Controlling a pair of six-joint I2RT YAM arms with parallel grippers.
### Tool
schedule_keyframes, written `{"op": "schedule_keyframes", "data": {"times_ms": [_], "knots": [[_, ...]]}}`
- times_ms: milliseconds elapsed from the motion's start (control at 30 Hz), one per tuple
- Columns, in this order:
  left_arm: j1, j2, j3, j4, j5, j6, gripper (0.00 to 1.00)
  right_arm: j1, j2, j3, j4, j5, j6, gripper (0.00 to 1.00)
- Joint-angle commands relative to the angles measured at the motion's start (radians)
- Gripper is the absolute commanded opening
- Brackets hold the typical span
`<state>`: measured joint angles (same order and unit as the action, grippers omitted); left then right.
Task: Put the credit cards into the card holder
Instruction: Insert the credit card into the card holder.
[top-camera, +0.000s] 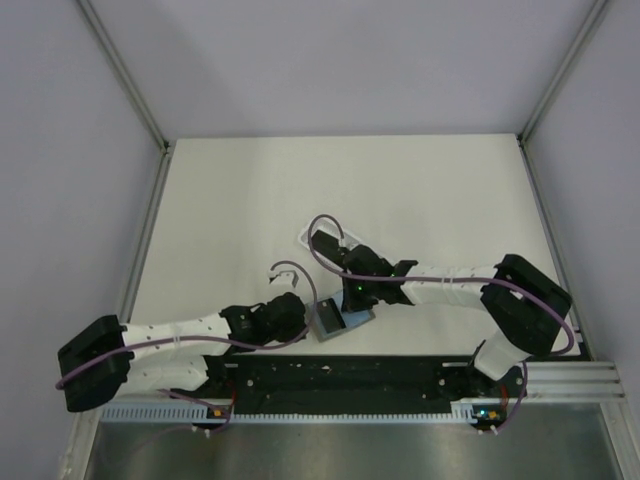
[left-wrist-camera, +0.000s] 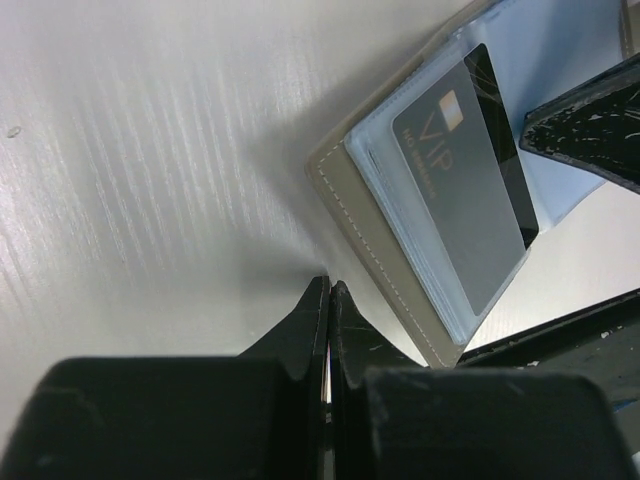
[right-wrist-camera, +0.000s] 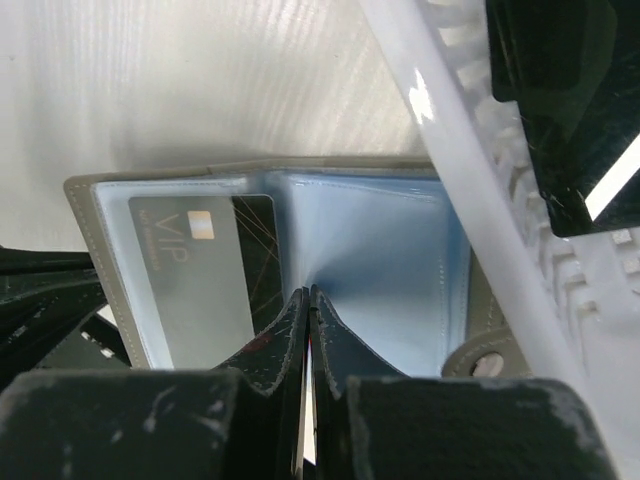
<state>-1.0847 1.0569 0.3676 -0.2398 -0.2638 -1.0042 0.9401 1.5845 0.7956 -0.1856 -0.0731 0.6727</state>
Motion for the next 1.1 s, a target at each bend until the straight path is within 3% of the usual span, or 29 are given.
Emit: {"op": "schedule_keyframes", "data": {"times_ms": [0,700,967,1067], "knots": [[-0.003,0.031,-0.001,-0.021,0.020,0.022,0.00,0.029,0.026,0.039,0.012,-0.001,-0.016,0.00],[-0.003,0.118,0.019,0.028,0.047,0.039,0.00,0.048,0.002,-0.001,0.107,-0.080,0.024,0.00],[-0.003,0.080,0.005,-0.009,0.040,0.026,0.00,0.048,-0.115,-0.007,0.060,-0.013,0.004,0.00],[-0.003,0.037,-0.004,-0.042,0.023,0.016,0.00,0.046,-0.196,-0.001,0.006,0.045,-0.008,0.09]]}}
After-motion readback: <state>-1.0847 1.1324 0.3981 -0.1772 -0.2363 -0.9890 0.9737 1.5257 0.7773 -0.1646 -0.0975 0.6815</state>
